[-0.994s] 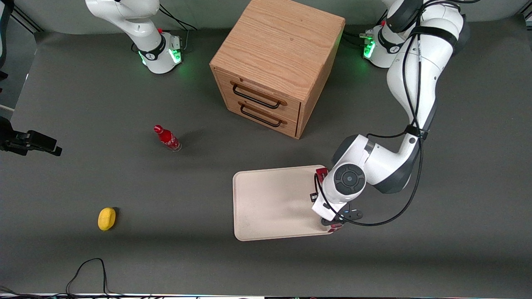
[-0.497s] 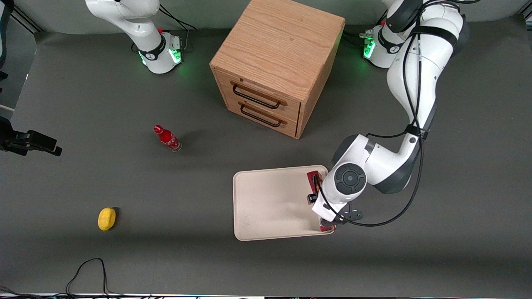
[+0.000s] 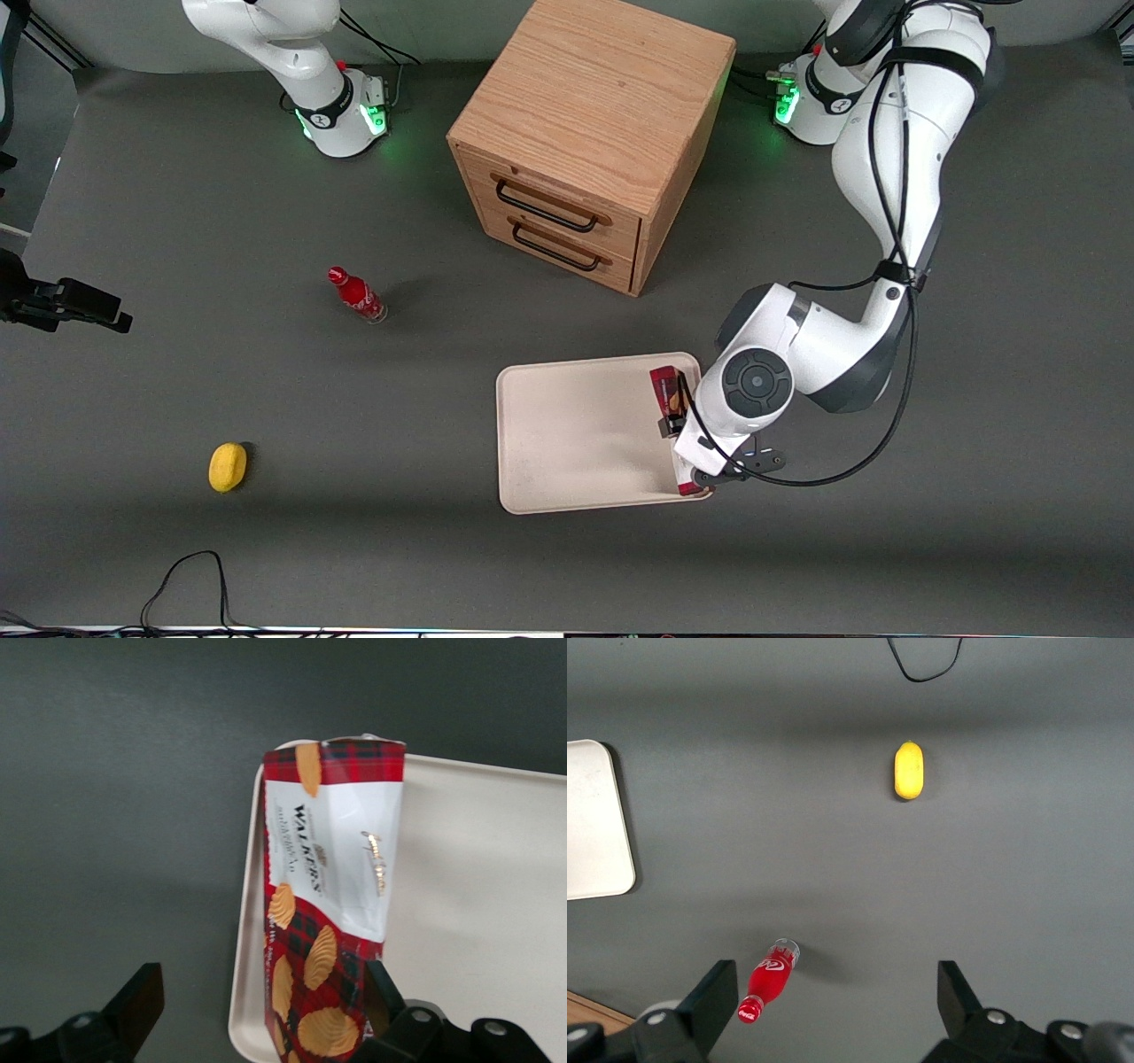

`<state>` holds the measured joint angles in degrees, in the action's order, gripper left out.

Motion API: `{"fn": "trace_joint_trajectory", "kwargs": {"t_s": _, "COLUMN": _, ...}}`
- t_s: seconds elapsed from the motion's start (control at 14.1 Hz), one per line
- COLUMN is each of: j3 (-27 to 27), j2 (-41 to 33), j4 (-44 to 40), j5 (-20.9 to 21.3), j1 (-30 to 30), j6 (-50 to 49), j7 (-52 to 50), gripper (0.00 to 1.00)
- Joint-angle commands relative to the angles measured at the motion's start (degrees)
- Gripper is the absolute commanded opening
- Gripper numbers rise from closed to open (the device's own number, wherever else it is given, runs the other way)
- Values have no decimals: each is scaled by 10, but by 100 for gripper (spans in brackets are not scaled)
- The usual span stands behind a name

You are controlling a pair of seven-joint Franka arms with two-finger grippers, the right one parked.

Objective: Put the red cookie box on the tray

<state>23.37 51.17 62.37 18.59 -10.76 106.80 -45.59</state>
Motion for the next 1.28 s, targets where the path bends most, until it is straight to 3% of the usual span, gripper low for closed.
{"fn": "trace_joint_trajectory", "kwargs": {"t_s": 0.0, "j3": 5, "j2": -16, "j4": 1, "j5": -20, "j1": 14, "j6": -38, "j7": 16, "gripper": 100}}
{"fn": "trace_joint_trajectory", "kwargs": {"t_s": 0.28, "j3": 6, "j2": -54, "j4": 3, "j5": -57, "j1": 61, "j6": -78, "j7": 89, "gripper": 100}}
{"fn": "trace_joint_trajectory", "kwargs": {"t_s": 0.5, "j3": 3, "j2": -112, "j4": 13, "j5": -60, "j1": 89, "j6": -121, "j7": 133, "gripper": 100}}
{"fn": "trace_joint_trajectory", "kwargs": {"t_s": 0.71, "j3": 3, "j2": -195, "j4": 90, "j5": -65, "j1": 136, "j6": -136, "j7": 202, "gripper": 100}}
{"fn": "trace_joint_trajectory", "kwargs": {"t_s": 1.21, "j3": 3, "j2": -387, "j4": 267, "j5": -118, "j1": 260, "j6": -136, "j7": 281, "gripper": 100}}
